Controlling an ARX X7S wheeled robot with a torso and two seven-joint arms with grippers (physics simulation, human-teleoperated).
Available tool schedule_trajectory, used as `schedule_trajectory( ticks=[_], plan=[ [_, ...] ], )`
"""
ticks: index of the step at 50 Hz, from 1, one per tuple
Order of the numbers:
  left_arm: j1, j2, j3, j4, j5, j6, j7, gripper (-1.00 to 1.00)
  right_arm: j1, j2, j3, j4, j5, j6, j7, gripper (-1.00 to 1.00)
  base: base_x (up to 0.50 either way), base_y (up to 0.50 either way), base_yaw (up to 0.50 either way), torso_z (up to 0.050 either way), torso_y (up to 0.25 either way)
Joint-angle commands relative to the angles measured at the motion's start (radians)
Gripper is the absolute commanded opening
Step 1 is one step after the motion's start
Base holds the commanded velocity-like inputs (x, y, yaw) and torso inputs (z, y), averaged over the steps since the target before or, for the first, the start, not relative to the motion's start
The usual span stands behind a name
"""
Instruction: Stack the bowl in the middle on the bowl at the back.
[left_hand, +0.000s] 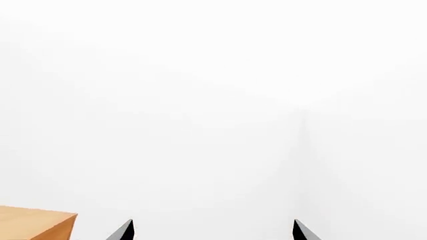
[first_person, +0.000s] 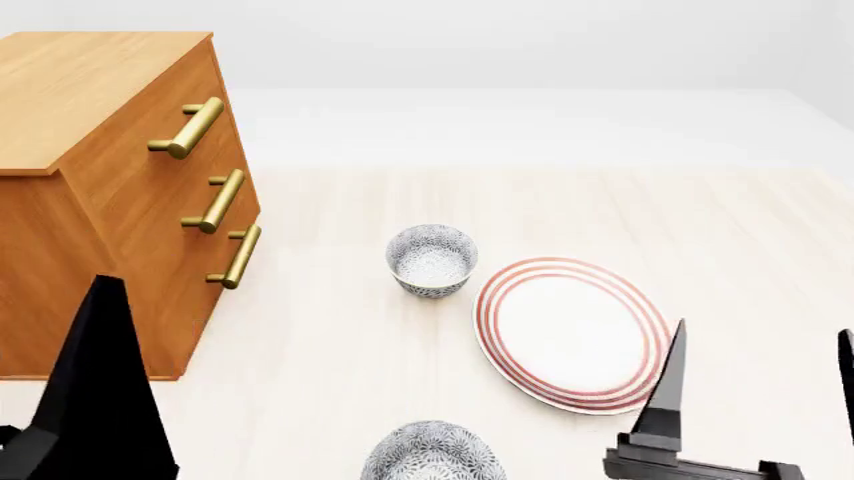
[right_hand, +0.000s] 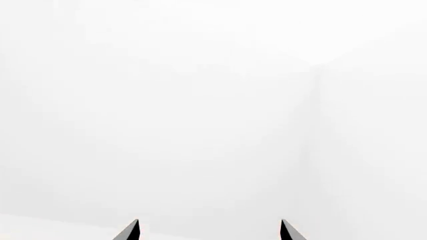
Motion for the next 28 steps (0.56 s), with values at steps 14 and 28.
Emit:
schedule_trajectory(
  ticks=[14,28],
  plan=[
    [0.208,-0.021,0.054,-0.009,0.062,0.377,0.057,1.0,-0.179,-0.275,0.171,-0.059,-0.071,-0.351,-0.252,1.0,0.0,0.0,0.0,0.0,0.0],
    [0.193,-0.032,0.079,-0.031,0.088,0.394,0.042,1.0,-0.185,-0.275,0.165,-0.059,-0.084,-0.365,-0.245,1.0,0.0,0.0,0.0,0.0,0.0]
  ],
)
